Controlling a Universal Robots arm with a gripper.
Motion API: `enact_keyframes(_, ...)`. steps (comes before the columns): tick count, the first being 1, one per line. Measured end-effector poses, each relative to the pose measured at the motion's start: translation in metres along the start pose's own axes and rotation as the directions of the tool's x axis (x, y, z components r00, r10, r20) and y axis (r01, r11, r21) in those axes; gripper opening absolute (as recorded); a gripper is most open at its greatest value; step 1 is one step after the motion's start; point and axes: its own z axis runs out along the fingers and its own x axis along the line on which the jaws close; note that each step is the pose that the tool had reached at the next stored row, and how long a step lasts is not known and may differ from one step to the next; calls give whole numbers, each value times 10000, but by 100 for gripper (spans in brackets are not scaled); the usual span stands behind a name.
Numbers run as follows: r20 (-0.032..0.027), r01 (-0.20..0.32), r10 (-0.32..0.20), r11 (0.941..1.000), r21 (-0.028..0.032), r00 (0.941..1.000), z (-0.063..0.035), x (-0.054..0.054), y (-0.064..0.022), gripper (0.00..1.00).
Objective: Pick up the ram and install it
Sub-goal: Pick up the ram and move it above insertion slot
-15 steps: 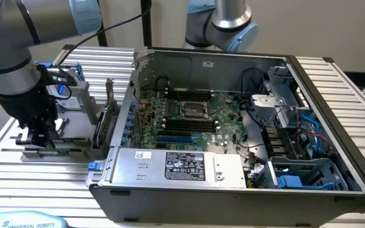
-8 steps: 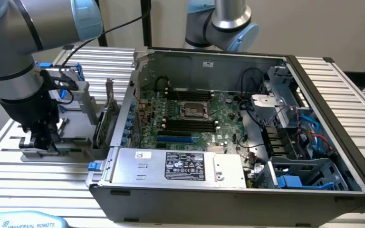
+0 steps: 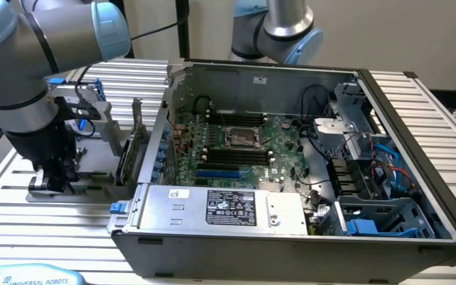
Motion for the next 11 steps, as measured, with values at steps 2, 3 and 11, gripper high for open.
enact_keyframes(2,0,0,0,10000,0,10000,36,-1,-2,36)
enact_keyframes(3,1,0,0,10000,1,10000,48,-3,-3,36)
enact_keyframes(11,0,-5,5,10000,-4,10000,64,-15,-4,36)
